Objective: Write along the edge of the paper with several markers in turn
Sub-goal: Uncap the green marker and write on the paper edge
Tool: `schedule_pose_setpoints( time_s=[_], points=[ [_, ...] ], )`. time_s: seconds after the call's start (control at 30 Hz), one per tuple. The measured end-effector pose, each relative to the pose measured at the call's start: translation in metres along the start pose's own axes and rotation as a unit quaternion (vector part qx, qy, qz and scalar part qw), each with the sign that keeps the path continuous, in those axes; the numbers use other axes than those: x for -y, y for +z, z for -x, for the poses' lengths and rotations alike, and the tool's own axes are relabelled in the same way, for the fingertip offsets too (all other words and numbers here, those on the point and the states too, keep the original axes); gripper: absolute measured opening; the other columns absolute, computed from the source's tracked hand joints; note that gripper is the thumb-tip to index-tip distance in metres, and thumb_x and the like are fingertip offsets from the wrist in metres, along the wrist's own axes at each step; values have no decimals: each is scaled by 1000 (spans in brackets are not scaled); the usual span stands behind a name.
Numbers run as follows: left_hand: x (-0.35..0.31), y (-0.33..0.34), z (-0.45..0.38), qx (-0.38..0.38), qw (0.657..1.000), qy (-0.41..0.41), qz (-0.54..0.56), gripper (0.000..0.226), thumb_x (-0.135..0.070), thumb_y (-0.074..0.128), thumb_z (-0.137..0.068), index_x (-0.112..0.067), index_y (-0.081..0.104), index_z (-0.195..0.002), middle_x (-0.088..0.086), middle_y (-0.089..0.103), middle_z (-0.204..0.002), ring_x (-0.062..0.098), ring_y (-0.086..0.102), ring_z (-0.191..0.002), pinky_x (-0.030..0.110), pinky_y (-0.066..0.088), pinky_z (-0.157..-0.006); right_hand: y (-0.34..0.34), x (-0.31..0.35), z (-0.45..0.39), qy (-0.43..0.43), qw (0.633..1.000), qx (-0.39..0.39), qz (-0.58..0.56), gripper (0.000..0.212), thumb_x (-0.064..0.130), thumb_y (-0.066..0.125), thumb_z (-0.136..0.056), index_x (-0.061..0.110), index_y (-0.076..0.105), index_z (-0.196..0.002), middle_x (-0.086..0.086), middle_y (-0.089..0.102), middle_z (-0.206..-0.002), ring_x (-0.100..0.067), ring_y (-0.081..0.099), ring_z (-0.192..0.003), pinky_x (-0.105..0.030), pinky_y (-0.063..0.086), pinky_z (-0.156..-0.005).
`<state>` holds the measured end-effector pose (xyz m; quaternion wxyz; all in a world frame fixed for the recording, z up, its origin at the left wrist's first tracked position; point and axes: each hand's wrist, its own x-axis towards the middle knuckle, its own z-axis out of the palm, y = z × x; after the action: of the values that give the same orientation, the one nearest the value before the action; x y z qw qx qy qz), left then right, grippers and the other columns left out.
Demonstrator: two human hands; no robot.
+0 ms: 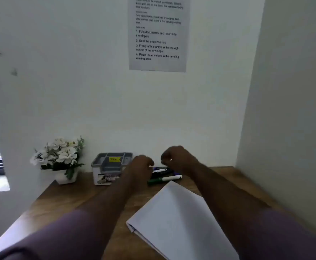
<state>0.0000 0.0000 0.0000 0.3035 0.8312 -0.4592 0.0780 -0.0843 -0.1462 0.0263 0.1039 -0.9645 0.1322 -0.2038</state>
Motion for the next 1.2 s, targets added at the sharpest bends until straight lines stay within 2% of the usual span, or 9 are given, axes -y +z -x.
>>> schedule_pose_setpoints(
  time_s=[0.1, 0.2, 0.4, 0.5, 0.7, 0.87, 1.03, 1.13, 1.2],
  points=[
    [16, 34, 3, 27, 999, -19, 20, 40, -30, 48, -79, -11, 70, -107, 11, 71, -103, 27, 65, -97, 30, 48, -81, 41, -20, -3, 42, 994, 101, 20, 25, 19, 57, -86, 13, 72, -104, -11, 70, -110, -26, 64, -99, -30, 46, -78],
    [37, 62, 4, 27, 999, -45, 3, 35, -21, 53, -81, -16, 69, -111, 9, 71, -109, 27, 64, -102, 31, 46, -85, 77, -33, -4, 54, 989, 138, 16, 40, 13, 49, -88, 20, 64, -124, -10, 66, -123, -29, 61, -110, -32, 46, -89],
    [49, 84, 0, -11, 999, -32, -39, 39, -32, 58, -84, -25, 57, -123, 6, 64, -117, 27, 54, -107, 36, 45, -91, 109, -55, 0, -26, 999, 7, 28, 34, 20, 49, -90, 21, 64, -121, -7, 65, -119, -26, 58, -111, -34, 42, -91],
    [53, 83, 1, -23, 999, -31, 37, 48, -35, 57, -83, -26, 50, -129, 1, 63, -123, 21, 57, -112, 39, 47, -95, 108, -54, 2, -98, 992, -81, 17, 41, 29, 37, -83, 13, 67, -107, -9, 66, -100, -30, 62, -92, -41, 47, -80],
    [52, 73, 2, -130, 980, 2, 151, 26, -11, 59, -88, -11, 64, -114, 6, 67, -110, 12, 57, -99, 14, 36, -87, 107, -43, -1, -164, 974, -137, 75, 37, 37, 41, -91, 16, 68, -105, -4, 70, -83, -26, 63, -73, -37, 48, -67],
    [57, 73, -2, -124, 979, 8, 160, 31, -1, 56, -88, -5, 64, -118, 12, 67, -119, 14, 58, -107, 9, 32, -94, 104, -42, 1, -140, 966, -188, 109, 38, 47, 39, -89, 24, 69, -83, 2, 65, -64, -22, 63, -59, -25, 32, -52],
    [54, 62, -5, -136, 957, -6, 256, 21, -8, 66, -85, -12, 70, -105, -4, 68, -88, -15, 59, -70, -1, 42, -70, 93, -50, 3, 0, 974, -185, 129, 45, 63, 57, -80, 21, 60, -65, -1, 66, -61, -25, 63, -59, -28, 30, -49],
    [50, 57, -6, -155, 925, -55, 343, 16, -16, 62, -89, -12, 68, -104, 1, 69, -78, -2, 61, -54, 11, 50, -54, 90, -53, -4, 27, 988, -147, 47, 34, 52, 59, -86, 18, 64, -81, -7, 68, -81, -27, 62, -78, -33, 39, -61],
    [52, 52, -5, -153, 892, -131, 404, 14, -14, 57, -91, -11, 66, -101, 2, 65, -70, 7, 56, -47, 22, 47, -43, 92, -50, -7, -12, 984, -171, -44, 38, 36, 58, -90, 12, 64, -118, -11, 65, -97, -27, 60, -91, -34, 43, -76]
  ],
)
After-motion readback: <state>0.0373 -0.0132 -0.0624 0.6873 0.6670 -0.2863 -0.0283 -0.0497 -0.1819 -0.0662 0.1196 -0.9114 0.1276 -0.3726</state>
